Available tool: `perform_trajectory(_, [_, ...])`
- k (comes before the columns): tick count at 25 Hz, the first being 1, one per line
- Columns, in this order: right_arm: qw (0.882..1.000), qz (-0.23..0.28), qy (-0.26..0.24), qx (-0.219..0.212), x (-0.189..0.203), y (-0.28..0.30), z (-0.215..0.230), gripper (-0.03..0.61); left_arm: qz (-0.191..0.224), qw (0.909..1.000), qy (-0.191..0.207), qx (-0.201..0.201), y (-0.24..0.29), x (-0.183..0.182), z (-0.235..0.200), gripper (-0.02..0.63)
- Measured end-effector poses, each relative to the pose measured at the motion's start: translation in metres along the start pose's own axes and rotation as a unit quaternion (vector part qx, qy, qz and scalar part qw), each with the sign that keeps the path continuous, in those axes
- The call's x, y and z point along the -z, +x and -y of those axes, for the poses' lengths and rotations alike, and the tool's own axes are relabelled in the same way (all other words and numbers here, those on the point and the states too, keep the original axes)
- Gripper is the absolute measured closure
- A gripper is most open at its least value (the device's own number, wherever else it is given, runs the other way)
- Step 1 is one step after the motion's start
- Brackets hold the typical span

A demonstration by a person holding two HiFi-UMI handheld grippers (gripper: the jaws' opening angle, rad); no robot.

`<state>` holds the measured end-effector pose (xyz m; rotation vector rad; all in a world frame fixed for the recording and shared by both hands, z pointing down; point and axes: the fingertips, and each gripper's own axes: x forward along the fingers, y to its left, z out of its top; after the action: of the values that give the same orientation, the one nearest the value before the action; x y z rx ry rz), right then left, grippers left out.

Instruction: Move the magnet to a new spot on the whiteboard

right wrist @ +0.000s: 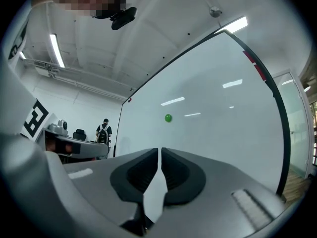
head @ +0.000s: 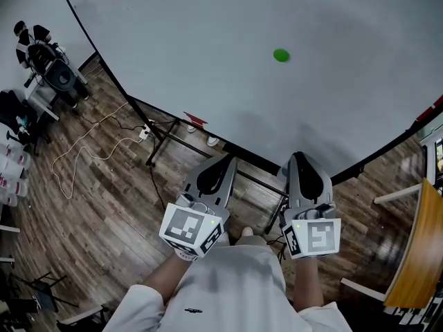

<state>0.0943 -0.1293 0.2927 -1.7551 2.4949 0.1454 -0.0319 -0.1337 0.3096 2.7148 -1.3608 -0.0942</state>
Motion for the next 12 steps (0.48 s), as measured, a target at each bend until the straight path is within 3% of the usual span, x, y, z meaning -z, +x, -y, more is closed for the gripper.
perform_trajectory(12, [1.000,0.004,-0.010,0.006,-0.022,0.030,0.036,0.560,0.002,1.0000,0.004,0.005,0.049,-0.021,0.003,0.607])
